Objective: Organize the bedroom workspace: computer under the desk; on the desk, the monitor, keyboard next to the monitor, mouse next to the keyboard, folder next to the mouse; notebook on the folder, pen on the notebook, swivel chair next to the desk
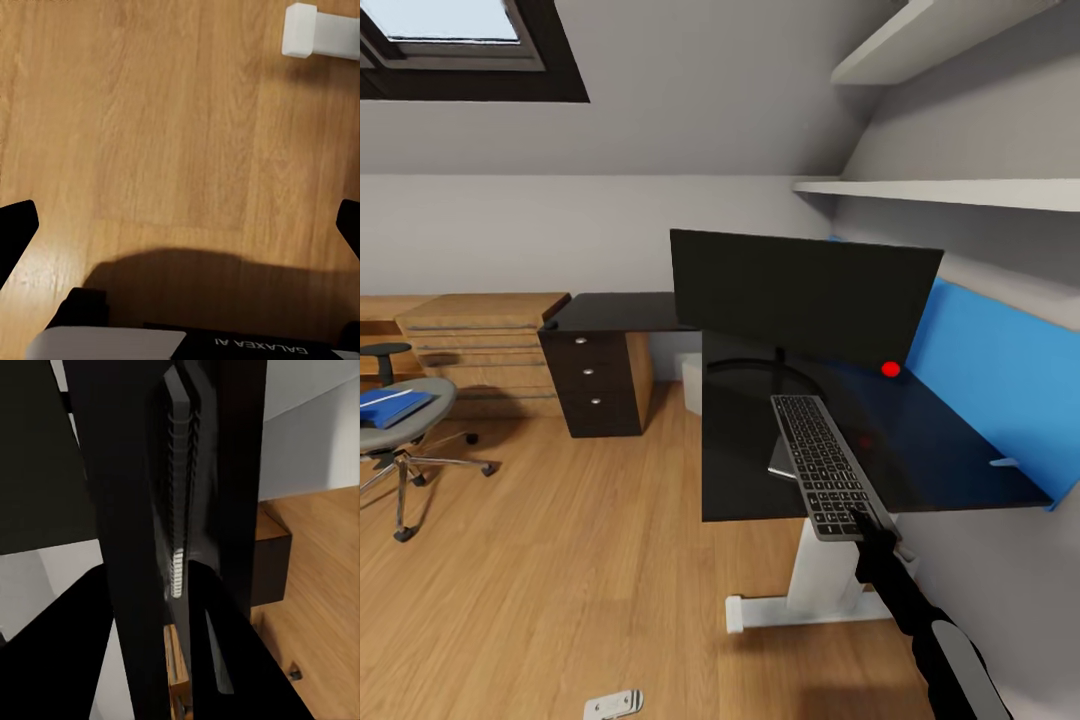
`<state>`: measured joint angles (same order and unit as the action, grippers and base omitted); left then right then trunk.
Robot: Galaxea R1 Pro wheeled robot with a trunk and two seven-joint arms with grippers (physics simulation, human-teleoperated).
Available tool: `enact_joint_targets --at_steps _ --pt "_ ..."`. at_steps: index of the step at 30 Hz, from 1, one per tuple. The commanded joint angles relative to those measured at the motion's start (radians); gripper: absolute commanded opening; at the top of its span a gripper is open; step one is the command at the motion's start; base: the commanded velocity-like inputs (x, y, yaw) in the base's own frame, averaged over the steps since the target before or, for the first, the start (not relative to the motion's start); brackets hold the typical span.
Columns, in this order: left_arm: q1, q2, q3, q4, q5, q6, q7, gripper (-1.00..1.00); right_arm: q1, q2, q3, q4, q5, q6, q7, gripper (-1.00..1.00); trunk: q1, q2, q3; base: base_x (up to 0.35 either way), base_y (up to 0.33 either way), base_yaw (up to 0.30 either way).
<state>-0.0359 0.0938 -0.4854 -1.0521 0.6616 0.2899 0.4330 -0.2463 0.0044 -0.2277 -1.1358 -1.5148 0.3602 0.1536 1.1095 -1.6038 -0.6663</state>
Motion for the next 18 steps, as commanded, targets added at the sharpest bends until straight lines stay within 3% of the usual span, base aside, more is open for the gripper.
enact_joint_targets --at_steps 1,14,18 --pt "-0.001 0.001 -0.004 -0.002 0.008 0.002 0.009 1.0 -0.001 0.0 -0.002 0.001 -0.005 0.006 0.0 -1.0 -0.004 0.007 0.002 0.0 0.0 0.0" --pt "-0.001 0.001 -0.004 -0.002 0.009 0.002 0.009 1.0 -0.001 0.003 0.009 -0.011 -0.008 0.011 0.008 -1.0 -0.054 0.098 0.043 0.0 0.0 0.0" --pt "-0.001 0.001 -0.004 -0.002 0.008 0.001 0.009 1.0 -0.001 0.003 0.05 -0.049 -0.006 0.01 0.009 -1.0 -0.069 0.126 0.056 0.0 0.0 0.0"
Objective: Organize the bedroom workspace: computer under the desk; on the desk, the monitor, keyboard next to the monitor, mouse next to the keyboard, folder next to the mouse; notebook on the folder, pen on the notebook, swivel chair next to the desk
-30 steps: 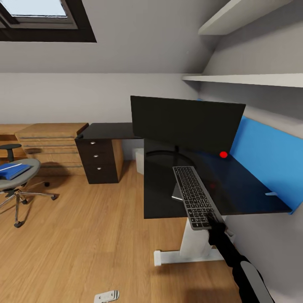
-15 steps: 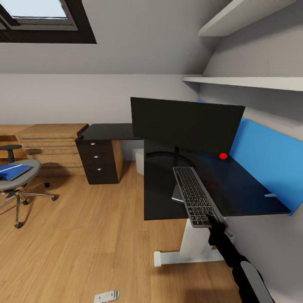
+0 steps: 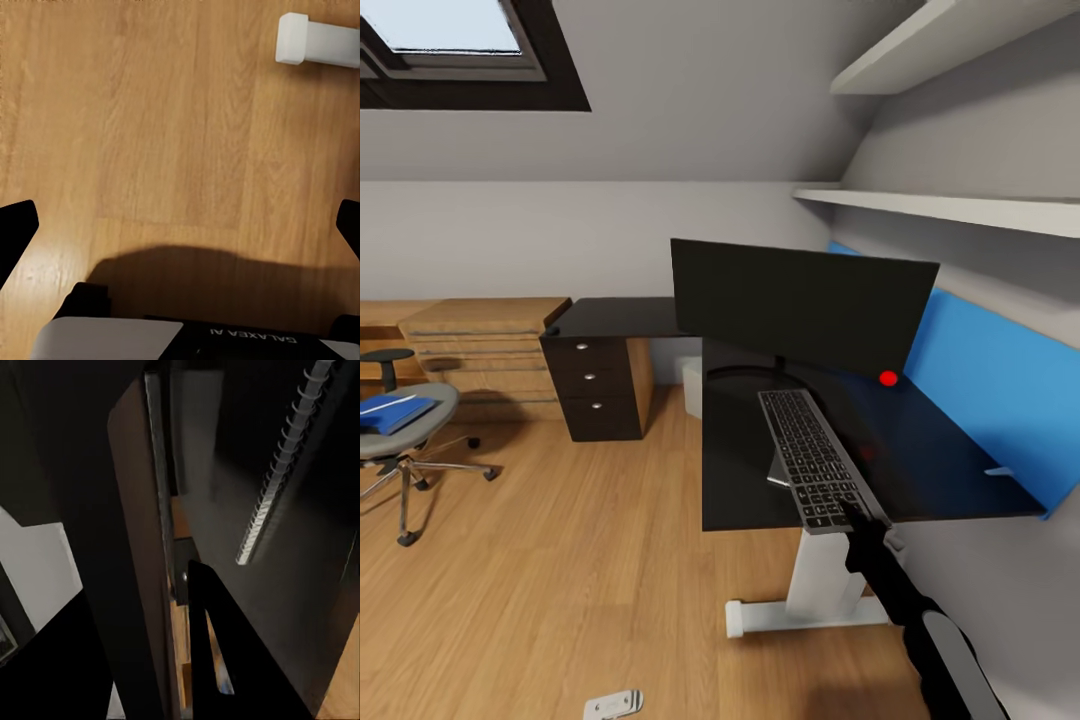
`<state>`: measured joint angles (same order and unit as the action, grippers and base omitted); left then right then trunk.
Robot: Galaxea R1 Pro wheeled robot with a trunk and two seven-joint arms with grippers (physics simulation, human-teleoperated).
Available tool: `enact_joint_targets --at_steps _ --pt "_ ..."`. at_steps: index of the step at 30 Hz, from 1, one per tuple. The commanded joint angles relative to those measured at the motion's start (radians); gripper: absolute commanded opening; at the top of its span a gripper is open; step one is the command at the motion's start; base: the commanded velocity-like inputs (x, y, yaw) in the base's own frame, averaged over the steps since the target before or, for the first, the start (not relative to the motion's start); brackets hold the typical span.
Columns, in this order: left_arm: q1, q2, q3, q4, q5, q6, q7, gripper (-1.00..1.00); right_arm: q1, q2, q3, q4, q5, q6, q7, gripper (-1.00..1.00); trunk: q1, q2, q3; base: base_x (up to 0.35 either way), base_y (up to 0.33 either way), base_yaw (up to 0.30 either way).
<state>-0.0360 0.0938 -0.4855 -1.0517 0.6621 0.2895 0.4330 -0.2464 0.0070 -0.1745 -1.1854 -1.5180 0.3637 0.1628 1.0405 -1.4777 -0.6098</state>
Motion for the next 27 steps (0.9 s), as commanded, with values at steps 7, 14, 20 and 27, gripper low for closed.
enact_joint_targets --at_steps 7,14,20,27 --pt "-0.001 0.001 -0.004 -0.002 0.007 0.002 0.009 1.0 0.0 0.001 0.053 -0.02 -0.001 0.009 0.0 -1.0 -0.015 0.028 0.012 0.0 0.0 0.0" --pt "-0.001 0.001 -0.004 -0.002 0.003 0.0 0.009 1.0 0.0 0.001 0.137 -0.02 0.001 0.009 0.0 -1.0 -0.015 0.028 0.012 -0.018 0.024 0.0" --pt "-0.001 0.001 -0.004 -0.002 0.003 0.0 0.009 1.0 0.0 0.003 0.183 -0.021 0.001 0.006 -0.001 -1.0 -0.015 0.028 0.012 -0.146 0.246 0.0" --pt "-0.001 0.001 -0.004 -0.002 0.003 0.0 0.009 1.0 -0.001 0.003 0.228 -0.023 0.001 0.007 -0.001 -1.0 -0.015 0.028 0.012 -0.12 0.31 0.0"
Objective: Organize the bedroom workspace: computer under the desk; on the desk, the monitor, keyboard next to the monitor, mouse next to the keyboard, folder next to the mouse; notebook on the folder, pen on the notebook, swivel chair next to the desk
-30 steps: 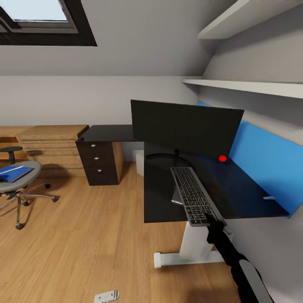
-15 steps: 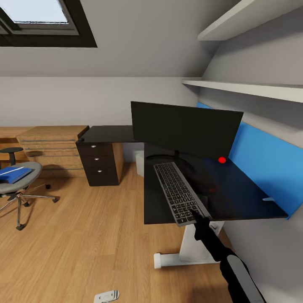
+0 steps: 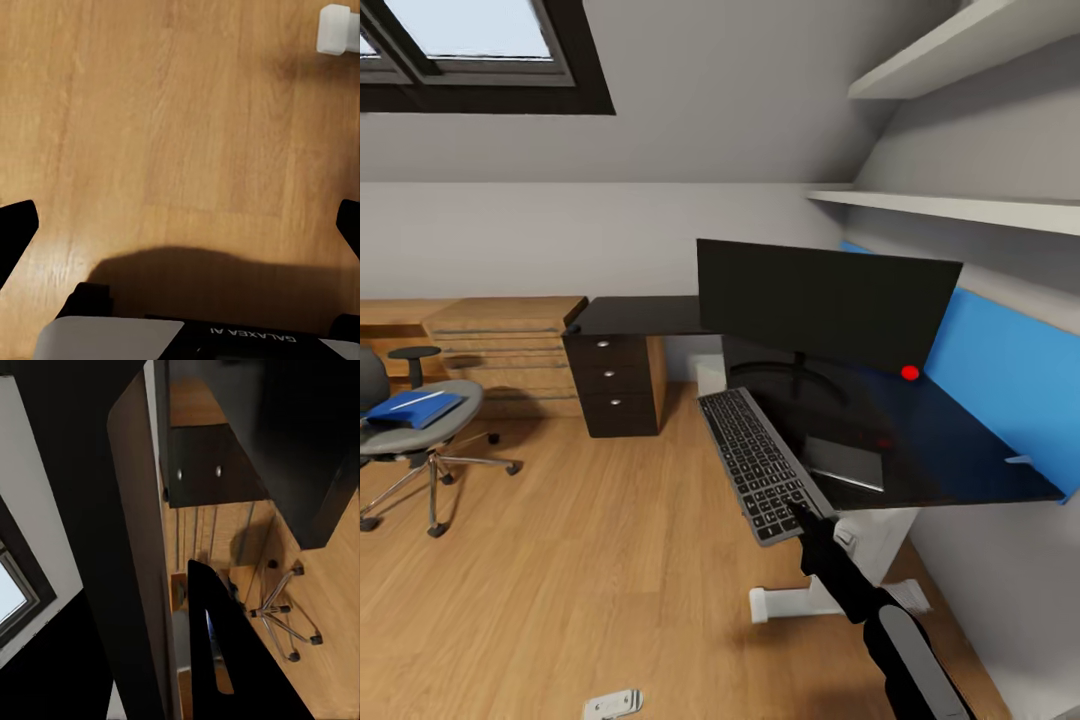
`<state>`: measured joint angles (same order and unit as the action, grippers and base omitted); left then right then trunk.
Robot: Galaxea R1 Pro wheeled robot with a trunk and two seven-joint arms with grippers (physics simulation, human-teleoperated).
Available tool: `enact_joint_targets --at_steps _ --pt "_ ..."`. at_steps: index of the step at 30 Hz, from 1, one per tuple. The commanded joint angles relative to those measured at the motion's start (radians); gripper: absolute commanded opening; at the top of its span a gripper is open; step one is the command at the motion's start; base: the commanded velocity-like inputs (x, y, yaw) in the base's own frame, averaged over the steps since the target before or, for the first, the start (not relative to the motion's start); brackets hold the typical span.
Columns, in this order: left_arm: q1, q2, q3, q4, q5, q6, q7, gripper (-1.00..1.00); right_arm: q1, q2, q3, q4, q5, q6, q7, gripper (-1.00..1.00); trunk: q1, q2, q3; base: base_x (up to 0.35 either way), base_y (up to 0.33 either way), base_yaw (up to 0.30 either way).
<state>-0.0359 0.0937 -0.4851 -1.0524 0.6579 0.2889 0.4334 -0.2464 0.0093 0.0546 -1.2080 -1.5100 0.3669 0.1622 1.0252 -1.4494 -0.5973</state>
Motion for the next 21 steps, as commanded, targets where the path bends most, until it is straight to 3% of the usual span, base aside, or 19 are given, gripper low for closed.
enact_joint_targets --at_steps 1,14,21 --pt "-0.001 0.001 -0.004 -0.001 0.008 0.001 0.008 1.0 -0.001 0.0 0.001 -0.001 -0.007 0.004 0.0 -1.0 0.0 -0.001 -0.001 -0.097 0.317 0.0" --pt "-0.001 0.001 -0.004 -0.001 0.008 0.001 0.008 1.0 0.0 0.003 0.008 -0.001 -0.01 0.006 0.002 -1.0 0.0 -0.001 -0.001 -0.075 0.32 0.0" --pt "-0.001 0.001 -0.004 -0.001 0.006 0.001 0.008 1.0 0.0 0.003 0.027 -0.001 -0.012 0.005 0.0 -1.0 0.0 -0.001 -0.001 -0.005 0.193 0.0"
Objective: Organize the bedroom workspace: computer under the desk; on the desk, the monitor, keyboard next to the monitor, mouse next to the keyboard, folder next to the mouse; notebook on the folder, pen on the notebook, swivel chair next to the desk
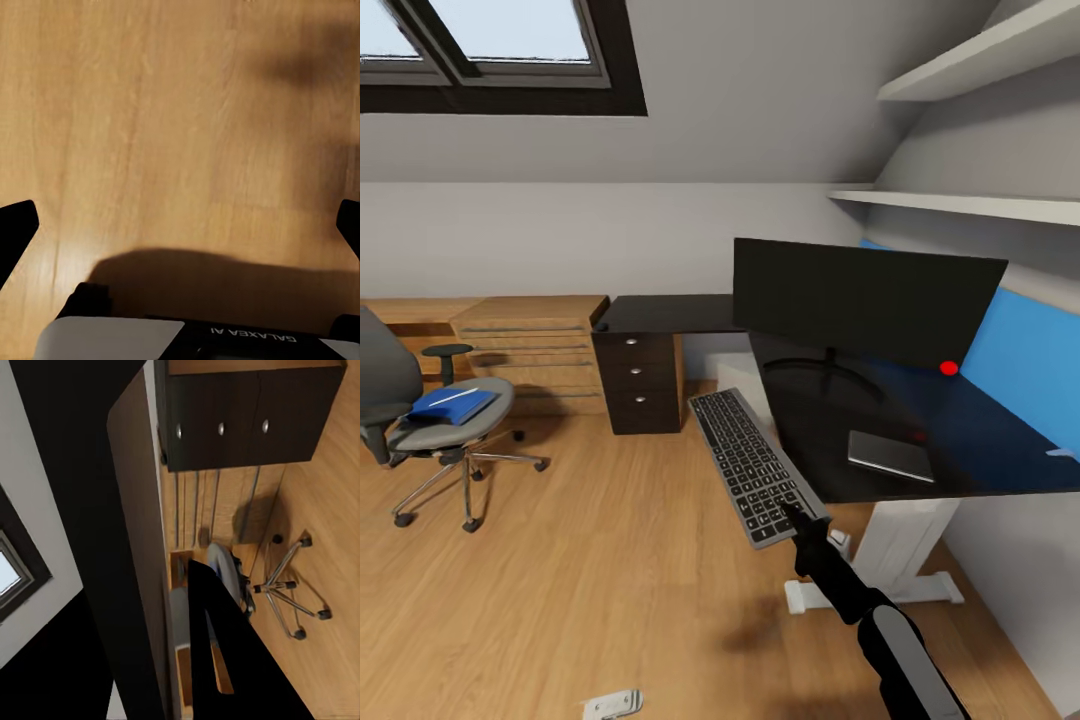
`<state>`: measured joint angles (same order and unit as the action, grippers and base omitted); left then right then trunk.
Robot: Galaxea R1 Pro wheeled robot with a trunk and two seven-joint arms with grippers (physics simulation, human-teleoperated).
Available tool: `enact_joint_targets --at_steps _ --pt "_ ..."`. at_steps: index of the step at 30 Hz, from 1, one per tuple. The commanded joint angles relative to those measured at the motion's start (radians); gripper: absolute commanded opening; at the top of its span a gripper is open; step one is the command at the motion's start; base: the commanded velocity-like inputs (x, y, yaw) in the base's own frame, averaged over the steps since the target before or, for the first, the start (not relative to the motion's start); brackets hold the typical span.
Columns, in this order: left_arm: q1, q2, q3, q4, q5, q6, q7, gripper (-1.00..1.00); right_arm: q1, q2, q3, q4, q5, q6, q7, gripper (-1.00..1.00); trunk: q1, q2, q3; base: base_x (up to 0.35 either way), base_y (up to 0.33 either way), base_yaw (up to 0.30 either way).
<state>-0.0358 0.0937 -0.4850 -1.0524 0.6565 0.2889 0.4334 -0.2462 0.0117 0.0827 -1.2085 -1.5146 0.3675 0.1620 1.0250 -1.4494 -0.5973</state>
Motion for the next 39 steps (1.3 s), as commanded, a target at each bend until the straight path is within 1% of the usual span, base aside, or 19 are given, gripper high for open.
enact_joint_targets --at_steps 1,4,7,13,18,24,30,39 --pt "-0.001 0.001 -0.004 -0.001 0.008 0.001 0.008 1.0 0.0 0.002 0.0 0.0 -0.006 0.001 -0.002 -1.0 0.0 -0.001 -0.001 0.0 0.33 0.062" --pt "-0.001 0.001 -0.004 -0.001 0.008 0.001 0.008 1.0 -0.001 0.002 0.0 0.0 -0.006 0.0 -0.002 -1.0 0.0 -0.001 0.001 0.0 0.32 0.113" --pt "-0.001 0.001 -0.004 -0.001 0.01 0.001 0.008 1.0 0.0 0.002 0.002 0.0 -0.006 -0.001 -0.002 -1.0 0.0 -0.001 0.004 0.0 0.149 0.159" --pt "-0.001 0.001 -0.004 0.009 0.011 0.001 0.008 1.0 -0.001 0.001 0.037 0.0 -0.001 -0.003 -0.002 -1.0 0.0 -0.001 0.011 0.0 0.024 0.173" --pt "-0.001 0.001 -0.004 0.012 0.011 0.001 0.008 1.0 -0.001 0.0 0.042 -0.001 -0.001 -0.003 0.002 -1.0 0.0 -0.001 0.018 0.0 0.002 0.14" --pt "-0.001 0.001 -0.004 0.012 0.011 0.001 0.008 1.0 -0.001 0.001 0.05 -0.001 -0.001 -0.002 0.004 -1.0 0.0 -0.001 0.027 0.001 0.0 0.023" --pt "-0.001 0.001 -0.004 0.012 0.009 0.001 0.008 1.0 0.0 0.001 0.052 -0.001 -0.001 -0.003 0.004 -1.0 0.0 -0.001 0.036 0.176 0.128 0.001" --pt "-0.001 0.001 -0.004 0.012 0.009 0.001 0.008 1.0 -0.001 0.001 0.052 -0.001 0.0 -0.002 0.004 -1.0 0.0 -0.001 0.05 0.252 0.218 0.0"
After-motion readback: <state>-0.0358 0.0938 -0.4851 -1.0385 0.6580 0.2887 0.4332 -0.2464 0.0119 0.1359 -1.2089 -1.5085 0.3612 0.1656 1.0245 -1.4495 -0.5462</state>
